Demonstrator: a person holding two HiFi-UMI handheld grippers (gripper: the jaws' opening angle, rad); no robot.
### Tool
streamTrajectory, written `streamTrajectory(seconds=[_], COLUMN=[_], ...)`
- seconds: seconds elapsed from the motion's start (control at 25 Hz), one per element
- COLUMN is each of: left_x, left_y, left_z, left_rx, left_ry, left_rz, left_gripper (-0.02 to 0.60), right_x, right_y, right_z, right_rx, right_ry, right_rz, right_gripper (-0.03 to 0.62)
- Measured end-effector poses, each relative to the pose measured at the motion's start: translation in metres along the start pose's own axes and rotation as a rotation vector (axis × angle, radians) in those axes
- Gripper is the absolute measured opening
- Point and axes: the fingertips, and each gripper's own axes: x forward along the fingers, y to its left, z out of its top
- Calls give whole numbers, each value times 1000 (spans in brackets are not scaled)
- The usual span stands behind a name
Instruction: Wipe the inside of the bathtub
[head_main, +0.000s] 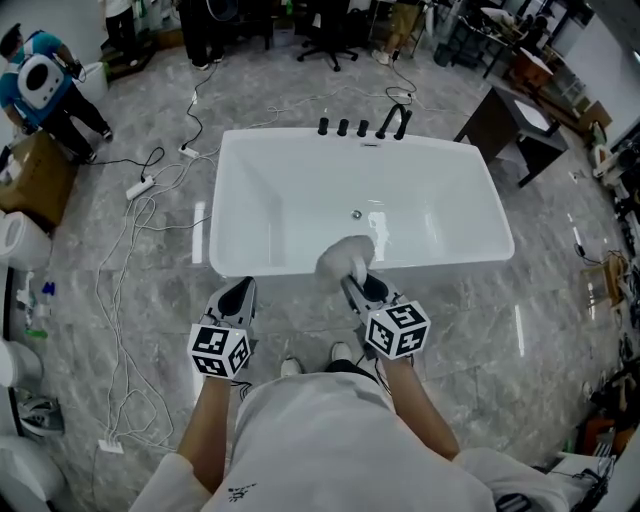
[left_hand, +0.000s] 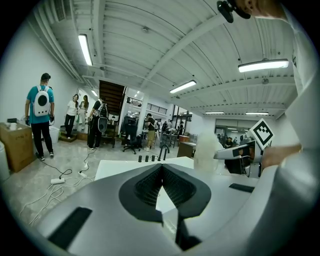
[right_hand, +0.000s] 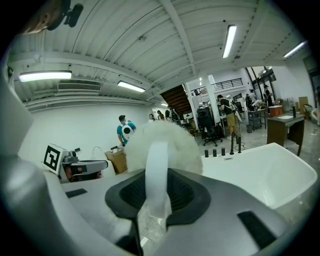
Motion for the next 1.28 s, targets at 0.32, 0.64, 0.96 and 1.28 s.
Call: streamTrajectory(seconds=[0.32,0.64,0.96,1.28], left_x=[-17,-14,19,88], left_y=[28,41,55,60], left_z=[2,-8,-2,11], left_rx=[-42,-49,-58,-41], left_ry=[-28,-5,13,45], left_rz=[18,17,32,35], left_gripper=[12,12,12,12], right_x=[8,24,57,101], right_y=[23,17,-8,-59], right_z=[0,7,19,32], right_rx=[-15,-12,13,35], right_ry=[17,25,31,54], right_rz=[-7,-11,5,38], right_gripper=[98,98,98,98])
